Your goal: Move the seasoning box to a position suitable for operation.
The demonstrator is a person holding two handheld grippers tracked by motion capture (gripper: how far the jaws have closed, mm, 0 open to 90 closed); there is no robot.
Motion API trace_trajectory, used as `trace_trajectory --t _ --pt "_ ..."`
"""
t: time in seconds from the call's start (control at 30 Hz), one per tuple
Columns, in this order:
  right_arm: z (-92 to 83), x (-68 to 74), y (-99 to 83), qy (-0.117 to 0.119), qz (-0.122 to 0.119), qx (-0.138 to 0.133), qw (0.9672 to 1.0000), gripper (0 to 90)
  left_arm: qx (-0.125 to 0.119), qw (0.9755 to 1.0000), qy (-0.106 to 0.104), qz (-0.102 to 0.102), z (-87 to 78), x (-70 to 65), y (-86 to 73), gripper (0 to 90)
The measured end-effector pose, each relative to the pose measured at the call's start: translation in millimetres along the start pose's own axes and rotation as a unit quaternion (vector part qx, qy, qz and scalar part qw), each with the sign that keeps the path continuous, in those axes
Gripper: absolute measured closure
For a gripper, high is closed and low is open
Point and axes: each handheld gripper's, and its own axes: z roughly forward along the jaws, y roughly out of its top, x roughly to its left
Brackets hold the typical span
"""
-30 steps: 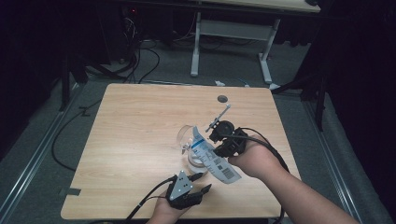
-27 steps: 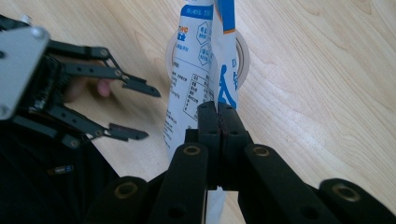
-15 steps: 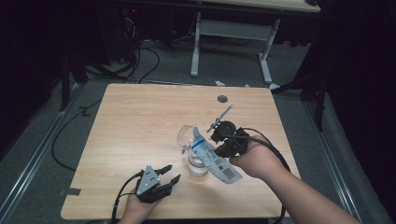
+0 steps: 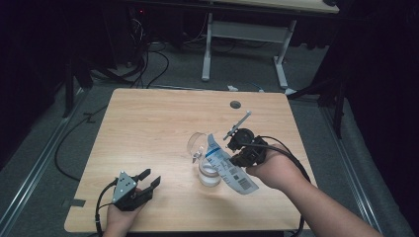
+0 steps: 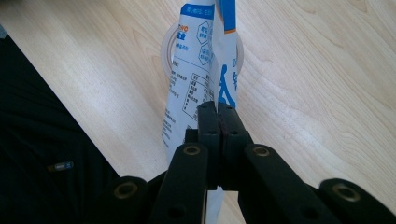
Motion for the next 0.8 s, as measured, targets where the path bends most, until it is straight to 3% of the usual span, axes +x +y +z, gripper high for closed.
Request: trace_trajectory --t 0.17,0.37,0.8 --pt "-2.8 -3.3 -2.8 -0.002 0.004 -0.002 1.0000 90.0 -0.003 0.9999 -0.008 -0.013 -0.1 2.6 -0.6 50.6" --pt "0.1 -12.3 -10.3 -0.007 0.020 -0.001 0.9998 90.0 -0.003 0.9998 -0.019 -0.008 0.5 1.1 -0.8 49.8" --pt "17.0 -42.2 -25.2 -0.032 0.064 0.020 0.9972 90.0 -0.007 0.9997 -0.021 -0.005 -1.4 2.2 0.1 49.3"
